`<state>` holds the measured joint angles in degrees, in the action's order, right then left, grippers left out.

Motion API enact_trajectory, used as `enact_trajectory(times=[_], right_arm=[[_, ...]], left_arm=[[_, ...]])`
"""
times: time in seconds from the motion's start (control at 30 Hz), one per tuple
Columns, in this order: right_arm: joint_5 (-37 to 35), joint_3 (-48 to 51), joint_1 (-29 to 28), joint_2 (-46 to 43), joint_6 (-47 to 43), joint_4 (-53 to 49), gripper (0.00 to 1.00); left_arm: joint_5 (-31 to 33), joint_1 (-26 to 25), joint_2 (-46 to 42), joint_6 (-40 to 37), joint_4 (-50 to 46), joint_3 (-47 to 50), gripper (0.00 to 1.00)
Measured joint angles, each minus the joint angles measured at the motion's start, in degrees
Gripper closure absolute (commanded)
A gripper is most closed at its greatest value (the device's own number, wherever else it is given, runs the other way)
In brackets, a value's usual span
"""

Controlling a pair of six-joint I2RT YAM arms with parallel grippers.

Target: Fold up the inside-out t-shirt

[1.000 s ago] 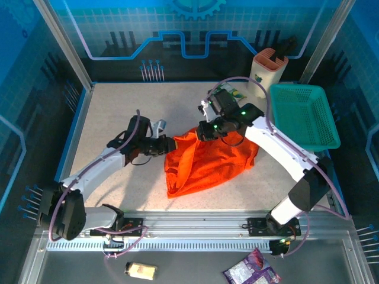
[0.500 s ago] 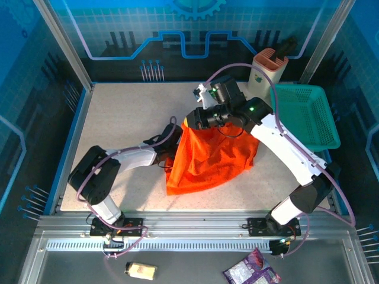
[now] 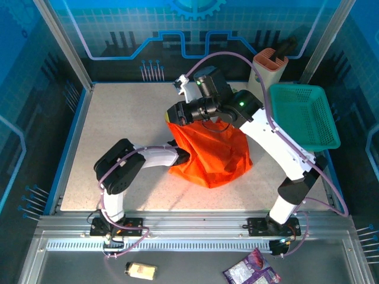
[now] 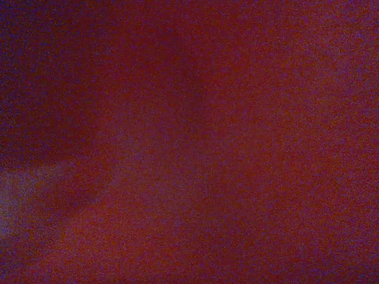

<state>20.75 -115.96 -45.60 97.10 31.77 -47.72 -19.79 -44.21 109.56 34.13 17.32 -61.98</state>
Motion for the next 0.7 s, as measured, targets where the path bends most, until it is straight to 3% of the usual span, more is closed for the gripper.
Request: enact_trajectory(times=[0.17, 0.37, 0.47, 0.7], right_arm=[[-1.81, 0.66, -0.04, -0.79, 0.17, -0.96, 1.0], [-5.2, 6.03, 0.9, -6.34, 0.31, -2.67, 1.0], [-6.51, 9.9, 2.8, -10.03, 0.61, -2.78, 1.0], [-9.73, 19.1, 12.0, -18.99, 0.52, -3.63, 1.0]], left_arm=[[6.69, -2.25, 4.79, -6.71, -7.06, -7.17, 0.15], [13.49, -3.98, 10.36, -14.36, -20.22, -18.64, 0.16], [15.54, -3.98, 13.31, -17.35, -26.58, -22.16, 0.3], [20.22, -4.02, 13.38, -22.62, -32.85, -22.53, 0.86]])
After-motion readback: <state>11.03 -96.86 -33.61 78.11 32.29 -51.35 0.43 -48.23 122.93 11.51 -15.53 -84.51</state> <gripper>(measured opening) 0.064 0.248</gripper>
